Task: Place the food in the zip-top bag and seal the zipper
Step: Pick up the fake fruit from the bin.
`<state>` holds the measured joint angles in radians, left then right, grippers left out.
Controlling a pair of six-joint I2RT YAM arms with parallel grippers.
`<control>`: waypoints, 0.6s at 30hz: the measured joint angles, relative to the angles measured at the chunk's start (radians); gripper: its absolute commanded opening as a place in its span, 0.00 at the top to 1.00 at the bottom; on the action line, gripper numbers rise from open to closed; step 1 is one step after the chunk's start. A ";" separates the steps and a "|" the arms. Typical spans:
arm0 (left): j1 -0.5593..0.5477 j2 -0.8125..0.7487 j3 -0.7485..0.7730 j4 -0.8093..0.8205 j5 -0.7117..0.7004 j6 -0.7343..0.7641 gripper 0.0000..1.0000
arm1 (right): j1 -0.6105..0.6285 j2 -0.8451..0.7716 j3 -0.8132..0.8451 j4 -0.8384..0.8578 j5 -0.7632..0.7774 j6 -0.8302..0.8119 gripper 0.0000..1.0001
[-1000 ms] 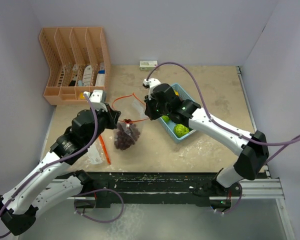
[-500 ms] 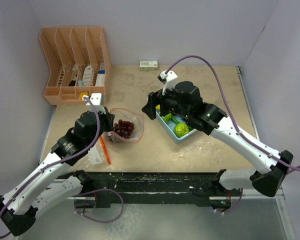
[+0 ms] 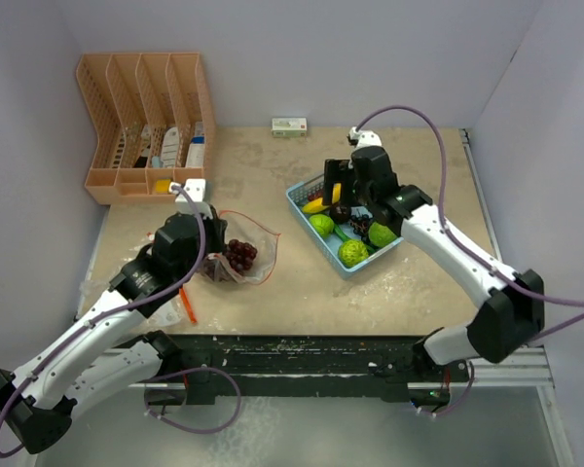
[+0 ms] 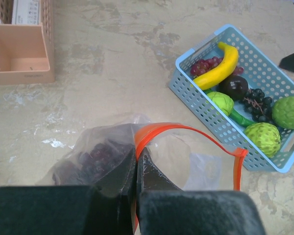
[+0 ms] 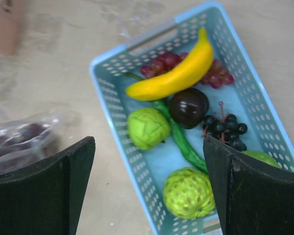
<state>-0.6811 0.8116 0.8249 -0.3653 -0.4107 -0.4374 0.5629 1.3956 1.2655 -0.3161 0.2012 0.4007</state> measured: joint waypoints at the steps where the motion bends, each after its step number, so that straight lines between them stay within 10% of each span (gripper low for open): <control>1: 0.000 0.001 0.002 0.001 -0.007 0.005 1.00 | -0.013 0.027 0.000 0.001 0.009 0.000 0.09; 18: 0.000 0.102 -0.060 0.171 0.042 0.003 1.00 | -0.116 0.391 0.023 0.046 0.077 -0.011 0.13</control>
<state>-0.6811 0.9134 0.7654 -0.1947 -0.3691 -0.4347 0.4473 1.7866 1.2884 -0.2703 0.2779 0.3901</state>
